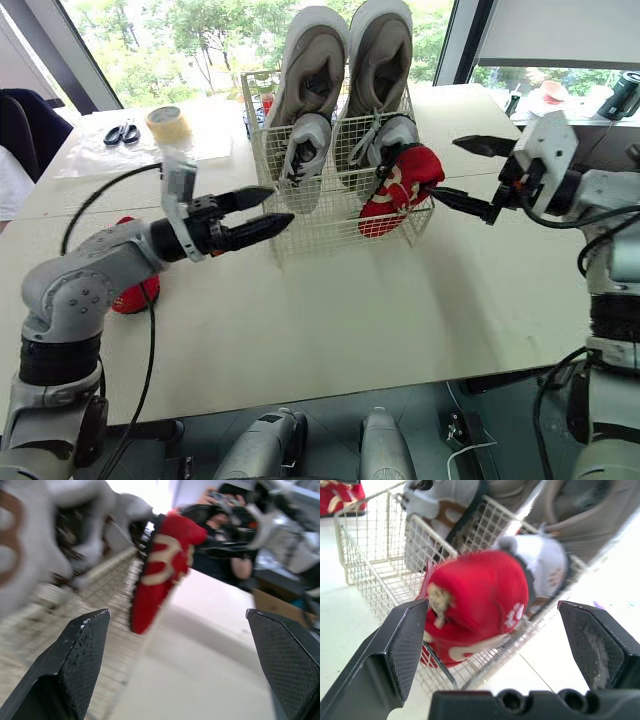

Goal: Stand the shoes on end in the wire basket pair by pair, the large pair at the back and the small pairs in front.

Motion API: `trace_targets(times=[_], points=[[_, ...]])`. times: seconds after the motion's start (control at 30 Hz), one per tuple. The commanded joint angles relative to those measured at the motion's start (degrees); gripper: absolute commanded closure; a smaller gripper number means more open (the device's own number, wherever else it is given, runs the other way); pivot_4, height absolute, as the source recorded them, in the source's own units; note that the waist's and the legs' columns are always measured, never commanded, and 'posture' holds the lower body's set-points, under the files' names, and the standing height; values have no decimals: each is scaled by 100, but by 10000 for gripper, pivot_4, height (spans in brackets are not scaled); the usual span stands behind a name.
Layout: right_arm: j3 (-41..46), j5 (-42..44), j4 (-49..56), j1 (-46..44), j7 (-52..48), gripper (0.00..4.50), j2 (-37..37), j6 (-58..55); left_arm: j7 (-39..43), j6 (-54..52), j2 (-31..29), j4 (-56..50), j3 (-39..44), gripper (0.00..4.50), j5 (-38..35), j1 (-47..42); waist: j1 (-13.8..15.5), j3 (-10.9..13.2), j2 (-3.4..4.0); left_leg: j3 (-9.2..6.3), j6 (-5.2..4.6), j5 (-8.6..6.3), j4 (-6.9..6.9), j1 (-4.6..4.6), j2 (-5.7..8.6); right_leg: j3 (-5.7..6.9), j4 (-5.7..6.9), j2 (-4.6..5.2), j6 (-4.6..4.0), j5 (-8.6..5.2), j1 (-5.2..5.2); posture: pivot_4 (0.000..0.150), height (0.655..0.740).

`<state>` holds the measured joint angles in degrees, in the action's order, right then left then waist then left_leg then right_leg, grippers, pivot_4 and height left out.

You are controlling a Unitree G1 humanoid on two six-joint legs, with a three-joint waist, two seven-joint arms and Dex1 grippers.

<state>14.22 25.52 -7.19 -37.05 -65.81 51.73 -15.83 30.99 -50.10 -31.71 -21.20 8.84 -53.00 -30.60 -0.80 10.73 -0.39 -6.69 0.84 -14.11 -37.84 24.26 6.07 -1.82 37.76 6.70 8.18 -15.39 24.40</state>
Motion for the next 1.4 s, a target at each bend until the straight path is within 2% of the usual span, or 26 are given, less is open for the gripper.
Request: trace_targets(times=[0.03, 0.13, 0.33, 0.47, 0.67, 0.97, 1.07, 1.3, 1.33, 1.4], points=[[387, 637, 1042, -220, 304, 275, 229, -713, -996, -416, -316, -348, 355, 0, 281, -179, 3, 0, 0, 0, -3, -1, 0, 0, 0, 0, 0, 0, 0, 0, 0, 1500, 7400], [156, 1309, 1858, -619, 469, 275, 121, -1450, -1919, -1037, -684, -140, 607, 0, 707, -426, 2, 0, 0, -1, -10, -6, 0, 0, 0, 0, 0, -1, 0, 0, -2, 1500, 7400], [-647, 1862, 2687, -988, 397, 275, -308, -2029, -3048, -2849, -1615, 251, 1070, 0, 1556, -536, 4, 4, -7, -3, -23, -13, 0, 0, 1, 3, 1, -4, 0, 0, -1, 1500, 7400], [-926, 1942, 2715, -1060, 325, 275, -608, -2052, -3215, -4077, -1392, 414, 1960, 0, 1818, -481, 32, 4, -9, -3, -19, -11, 0, 1, 4, 4, 3, -2, 1, 0, 2, 1500, 7400], [-1186, 1922, 2697, -1237, 181, 275, -842, -2038, -2951, -4240, -1243, 761, 2299, 0, 2044, 63, 29, 4, -12, -12, 0, 0, -3, 2, 3, 14, 9, -1, 0, 0, 3, 1500, 7400], [-1122, 2018, 2890, -1299, 414, 275, -829, -2270, -2579, -3367, -835, 1829, 1624, 0, 2492, -92, 33, 3, -14, -13, 0, -1, -3, 2, 5, 16, 9, 4, 0, 0, 2, 1500, 7400], [-1046, 2071, 3012, -1252, 539, 0, -787, -2378, -2517, -3036, -755, 2092, 1478, 8644, 2667, -111, 67, 2, -13, -15, -1, -2, -2, 2, 5, 16, 10, 5, 0, 0, 1, 1500, 7400], [-935, 2095, 3192, -1108, 751, 0, -679, -2517, -2408, -2665, -550, 1771, 1483, 41242, 2685, -362, 156, 2, -14, -22, -6, -4, -3, 1, 3, 22, 14, 4, -6, 4, 1, 1500, 7400], [-914, 2095, 3199, -1094, 783, 0, -664, -2528, -2399, -2362, -376, 1550, 1510, 44663, 2633, -508, 163, 2, -14, -23, -6, -4, -3, 2, 4, 23, 13, 4, -6, 4, 1, 1500, 7400], [-872, 2096, 3201, -1064, 832, 0, -626, -2552, -2206, -1229, -12, 1028, 1475, 44663, 2579, -742, 173, 6, -24, -27, -1, -1, -8, 10, 6, 31, 10, 7, -6, 4, 0, 1500, 7400]])
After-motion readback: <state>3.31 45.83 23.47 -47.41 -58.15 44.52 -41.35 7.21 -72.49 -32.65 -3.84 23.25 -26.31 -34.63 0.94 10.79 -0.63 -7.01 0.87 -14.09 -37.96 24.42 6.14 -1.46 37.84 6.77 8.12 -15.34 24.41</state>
